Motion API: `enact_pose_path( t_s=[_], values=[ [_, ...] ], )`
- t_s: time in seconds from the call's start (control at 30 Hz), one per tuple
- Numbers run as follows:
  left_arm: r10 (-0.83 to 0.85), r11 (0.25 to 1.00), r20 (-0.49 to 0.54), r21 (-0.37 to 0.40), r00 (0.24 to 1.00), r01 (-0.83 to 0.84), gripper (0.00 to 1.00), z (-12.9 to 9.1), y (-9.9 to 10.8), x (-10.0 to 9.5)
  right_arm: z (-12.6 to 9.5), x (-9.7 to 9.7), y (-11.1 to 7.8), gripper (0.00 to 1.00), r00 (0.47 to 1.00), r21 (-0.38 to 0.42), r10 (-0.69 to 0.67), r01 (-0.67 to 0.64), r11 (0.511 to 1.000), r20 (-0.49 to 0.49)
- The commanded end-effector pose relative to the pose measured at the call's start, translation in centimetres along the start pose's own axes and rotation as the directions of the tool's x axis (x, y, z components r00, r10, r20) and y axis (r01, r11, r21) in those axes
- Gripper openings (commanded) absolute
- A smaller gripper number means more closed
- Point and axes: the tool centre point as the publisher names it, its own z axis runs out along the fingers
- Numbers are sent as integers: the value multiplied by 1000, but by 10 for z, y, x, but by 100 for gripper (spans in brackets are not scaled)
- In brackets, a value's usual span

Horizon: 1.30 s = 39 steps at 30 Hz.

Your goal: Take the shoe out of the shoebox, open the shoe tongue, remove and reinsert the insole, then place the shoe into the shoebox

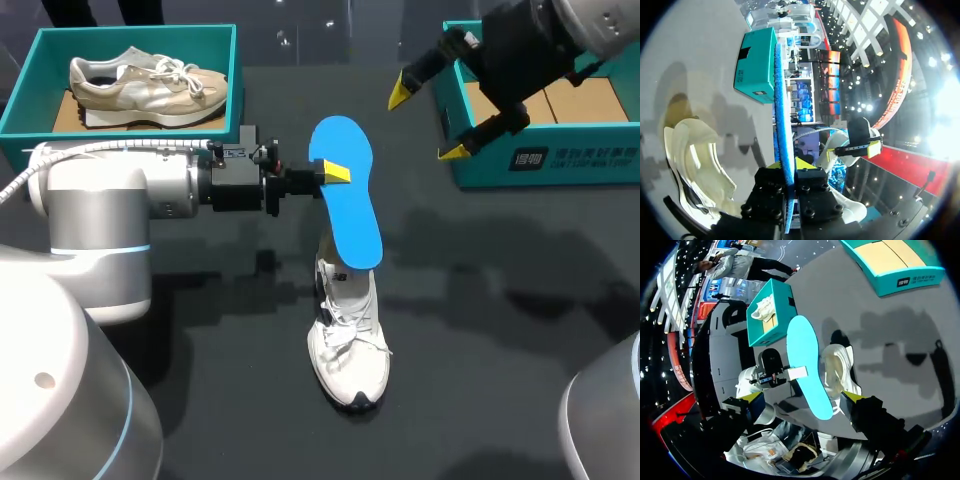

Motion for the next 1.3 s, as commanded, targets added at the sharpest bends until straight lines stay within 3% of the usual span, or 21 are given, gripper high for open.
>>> enact_pose_path(
  t_s=[0.03,0.83,1.3],
  values=[
    [0,1000,2,0,1000,0,0,0,1,0,10,-11,-1,100,879,-2,5,-7,1000,-477],
    [6,1000,1,1,1000,-6,0,0,1,0,19,-17,-3,100,837,8,19,-17,1000,-546],
    [224,974,-26,36,974,-223,0,-11,5,6,23,-18,-3,100,832,29,22,-8,1000,-555]
  ],
)
